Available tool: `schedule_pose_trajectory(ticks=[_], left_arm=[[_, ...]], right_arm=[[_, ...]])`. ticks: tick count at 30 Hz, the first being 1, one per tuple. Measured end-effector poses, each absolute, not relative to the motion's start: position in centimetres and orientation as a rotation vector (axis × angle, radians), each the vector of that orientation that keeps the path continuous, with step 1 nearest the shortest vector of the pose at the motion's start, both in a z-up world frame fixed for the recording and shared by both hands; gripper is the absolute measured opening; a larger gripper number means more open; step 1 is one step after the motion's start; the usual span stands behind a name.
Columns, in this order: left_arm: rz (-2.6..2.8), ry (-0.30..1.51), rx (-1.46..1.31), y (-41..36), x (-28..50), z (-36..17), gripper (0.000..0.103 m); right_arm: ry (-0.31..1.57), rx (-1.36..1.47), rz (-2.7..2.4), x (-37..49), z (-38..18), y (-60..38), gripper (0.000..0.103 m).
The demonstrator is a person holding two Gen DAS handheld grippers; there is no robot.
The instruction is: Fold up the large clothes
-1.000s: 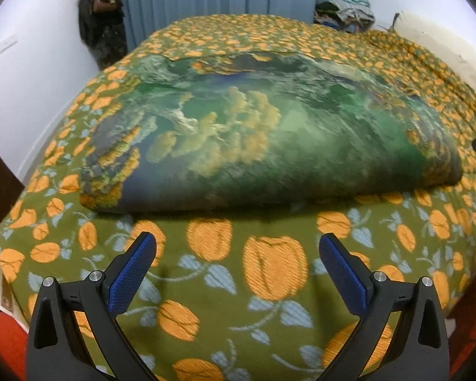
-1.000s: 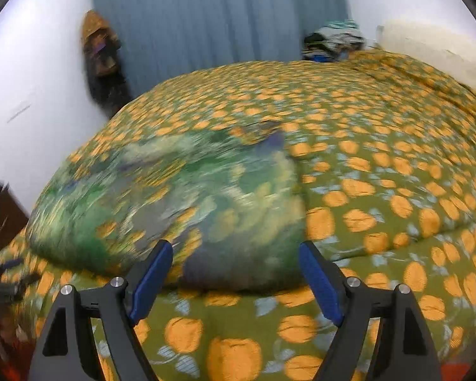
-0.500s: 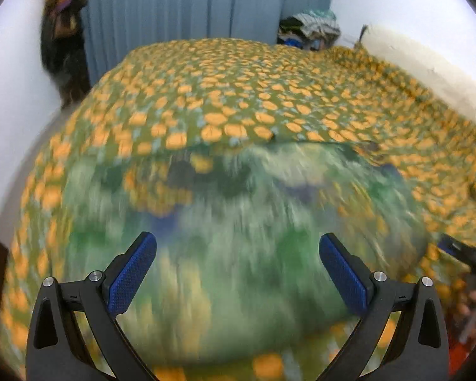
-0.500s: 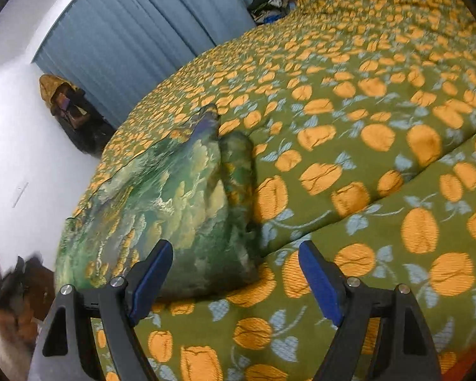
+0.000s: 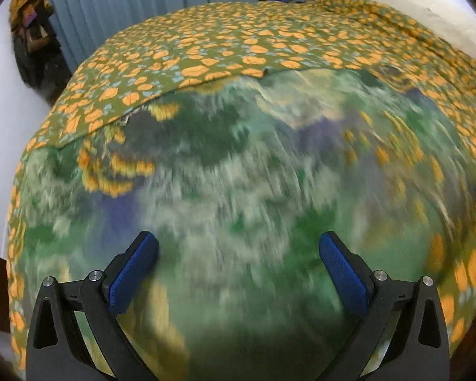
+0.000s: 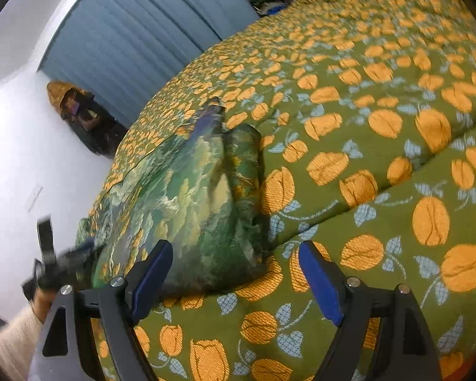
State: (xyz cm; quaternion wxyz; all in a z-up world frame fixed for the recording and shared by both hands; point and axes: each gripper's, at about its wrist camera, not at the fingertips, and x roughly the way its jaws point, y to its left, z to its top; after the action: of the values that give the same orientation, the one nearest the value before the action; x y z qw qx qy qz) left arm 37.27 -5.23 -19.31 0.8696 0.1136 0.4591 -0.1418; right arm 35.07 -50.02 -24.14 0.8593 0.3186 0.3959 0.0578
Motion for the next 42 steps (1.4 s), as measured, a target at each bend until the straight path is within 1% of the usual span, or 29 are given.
schedule_pose_trajectory(ticks=[3, 7, 9, 11, 14, 17, 18, 19, 20, 21, 22, 23, 26, 27, 31, 34, 38, 42], left_arm=[[-0.353, 0.959, 0.251, -5.4, 35.4, -17.5, 0.102], [-0.486, 0.874, 0.159, -7.2, 34.5, -13.9, 0.102], [-0.564, 0.846, 0.164, -9.0, 34.3, -13.6, 0.102], [-0.604, 0.859, 0.221, -11.3, 34.5, -15.3, 0.102], [-0.582, 0.966, 0.263, -12.5, 35.6, -19.7, 0.102], [-0.572, 0.952, 0.276, -12.9, 35.1, -21.1, 0.102], [-0.570, 0.955, 0.272, -12.9, 35.1, -21.1, 0.102], [-0.573, 0.963, 0.263, -12.9, 35.2, -20.9, 0.102], [-0.579, 0.976, 0.256, -12.8, 35.4, -20.7, 0.102], [-0.586, 0.992, 0.254, -12.8, 35.7, -20.5, 0.102], [-0.588, 1.009, 0.258, -12.7, 36.0, -20.1, 0.102], [-0.581, 1.025, 0.260, -12.4, 36.3, -19.4, 0.101], [-0.580, 1.043, 0.211, -11.1, 37.0, -16.0, 0.096], [-0.589, 1.031, 0.186, -10.9, 37.2, -14.1, 0.095], [-0.695, 0.998, 0.134, -12.7, 37.1, -6.6, 0.095], [-0.798, 1.045, 0.138, -15.4, 37.1, -3.6, 0.096], [-0.796, 1.086, 0.282, -18.5, 37.1, -2.9, 0.096], [-0.663, 1.126, 0.406, -18.2, 37.3, -4.1, 0.096]], right_arm=[[0.850, 0.692, 0.143, 35.1, -24.6, -49.6, 0.083], [0.897, 0.721, 0.177, 35.3, -25.7, -48.4, 0.084], [0.911, 0.794, 0.217, 36.0, -26.7, -47.7, 0.084], [0.908, 0.828, 0.222, 37.0, -27.2, -47.2, 0.087], [0.894, 0.870, 0.147, 38.6, -28.2, -47.1, 0.087], [0.865, 0.958, 0.080, 39.4, -29.0, -47.6, 0.088], [0.849, 0.991, 0.063, 39.4, -28.8, -47.6, 0.087], [0.836, 1.000, 0.052, 39.3, -28.5, -47.6, 0.066], [0.819, 0.993, 0.053, 39.1, -28.0, -47.6, 0.048], [0.805, 0.968, 0.067, 38.8, -27.3, -47.5, 0.044], [0.796, 0.943, 0.073, 38.5, -26.7, -47.3, 0.038], [0.781, 0.900, 0.080, 38.1, -25.8, -46.8, 0.035], [0.713, 0.754, 0.108, 37.1, -22.5, -45.1, 0.034], [0.689, 0.702, 0.122, 36.9, -21.5, -44.5, 0.034], [0.590, 0.470, 0.164, 35.8, -17.3, -40.8, 0.034], [0.521, 0.270, 0.196, 34.7, -14.6, -37.1, 0.034], [0.455, 0.033, 0.243, 33.0, -12.4, -31.4, 0.034], [0.395, -0.195, 0.291, 31.4, -12.0, -25.9, 0.034]])
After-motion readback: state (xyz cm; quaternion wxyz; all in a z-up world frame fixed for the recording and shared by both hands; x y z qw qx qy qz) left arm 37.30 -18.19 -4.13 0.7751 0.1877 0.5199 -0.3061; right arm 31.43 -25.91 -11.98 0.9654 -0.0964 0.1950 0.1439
